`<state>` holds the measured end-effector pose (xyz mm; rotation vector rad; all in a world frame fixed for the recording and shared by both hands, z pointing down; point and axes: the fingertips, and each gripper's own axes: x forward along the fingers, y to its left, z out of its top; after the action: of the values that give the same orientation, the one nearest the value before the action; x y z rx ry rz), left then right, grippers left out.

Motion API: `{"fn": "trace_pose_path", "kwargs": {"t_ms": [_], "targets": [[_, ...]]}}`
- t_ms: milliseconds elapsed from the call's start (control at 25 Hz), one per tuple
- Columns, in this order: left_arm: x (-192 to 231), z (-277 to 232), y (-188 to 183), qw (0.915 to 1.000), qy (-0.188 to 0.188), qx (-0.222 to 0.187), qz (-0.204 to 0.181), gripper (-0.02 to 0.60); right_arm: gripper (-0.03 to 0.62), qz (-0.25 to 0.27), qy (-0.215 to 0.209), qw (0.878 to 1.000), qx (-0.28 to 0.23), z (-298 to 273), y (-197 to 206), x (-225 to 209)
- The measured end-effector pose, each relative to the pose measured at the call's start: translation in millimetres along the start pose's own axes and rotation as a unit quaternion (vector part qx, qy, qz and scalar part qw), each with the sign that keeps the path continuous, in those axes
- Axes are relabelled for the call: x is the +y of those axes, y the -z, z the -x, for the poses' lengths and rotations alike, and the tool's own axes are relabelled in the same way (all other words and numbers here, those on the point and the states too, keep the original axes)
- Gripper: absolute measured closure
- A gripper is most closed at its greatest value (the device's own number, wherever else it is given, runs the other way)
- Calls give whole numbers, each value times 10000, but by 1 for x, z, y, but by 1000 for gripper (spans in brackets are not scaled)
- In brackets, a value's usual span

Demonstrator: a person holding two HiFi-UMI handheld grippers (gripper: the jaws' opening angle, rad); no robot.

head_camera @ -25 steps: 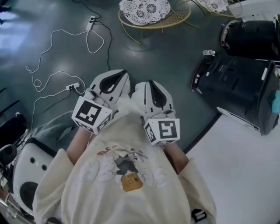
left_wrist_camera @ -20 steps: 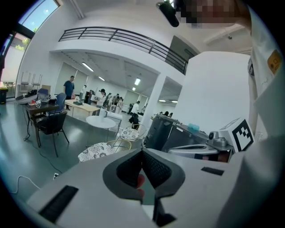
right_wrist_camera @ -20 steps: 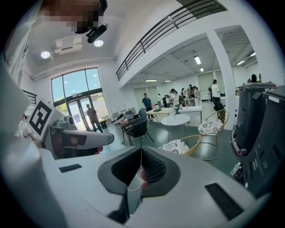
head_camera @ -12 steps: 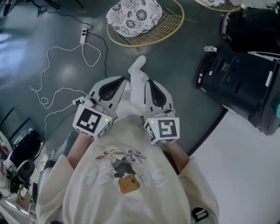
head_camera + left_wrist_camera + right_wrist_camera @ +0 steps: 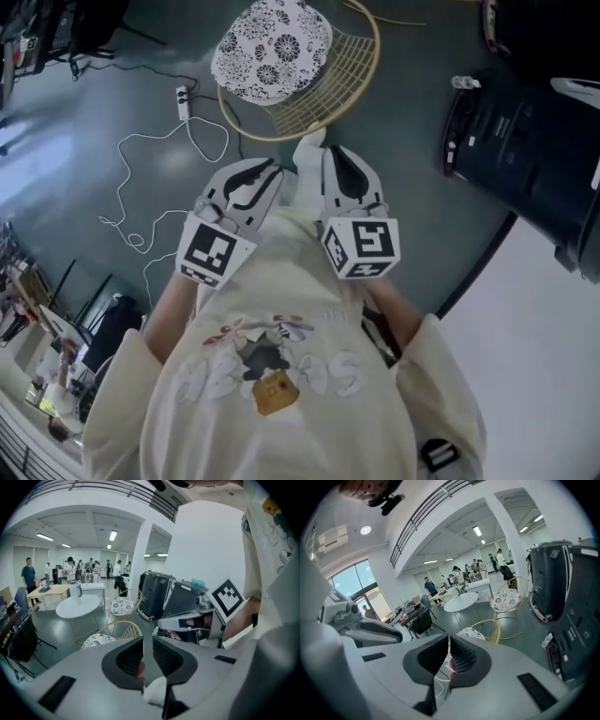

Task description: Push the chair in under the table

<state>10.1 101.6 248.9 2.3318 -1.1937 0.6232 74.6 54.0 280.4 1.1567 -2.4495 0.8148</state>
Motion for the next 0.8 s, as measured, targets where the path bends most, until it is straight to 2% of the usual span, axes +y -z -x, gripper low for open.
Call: {"fn": "trace_pose_path", "kwargs": {"t_ms": [200, 400, 480, 560, 680, 800], "targets": [[8, -48, 3, 9978, 533, 383, 85, 455, 583, -1080, 486, 9929, 58, -28, 2, -48], [18, -98, 39, 9921, 870, 859, -280, 381, 573, -1341, 865, 9872, 12, -55, 13, -73], [27, -122, 58, 9890, 1002, 1031, -352, 352, 535, -1567, 928, 9832, -145, -70, 16, -88], [33, -141, 74, 9854, 1148, 1155, -486, 342, 502, -1843, 1150, 9759, -226, -78, 25, -107], [41, -164, 94, 9805, 1337, 1267, -686, 342, 493, -2140, 1570, 9640, -160, -87, 46, -133], [54, -189, 121, 9769, 1418, 1394, -783, 344, 484, -2241, 1769, 9584, 23, -102, 64, -149]]}}
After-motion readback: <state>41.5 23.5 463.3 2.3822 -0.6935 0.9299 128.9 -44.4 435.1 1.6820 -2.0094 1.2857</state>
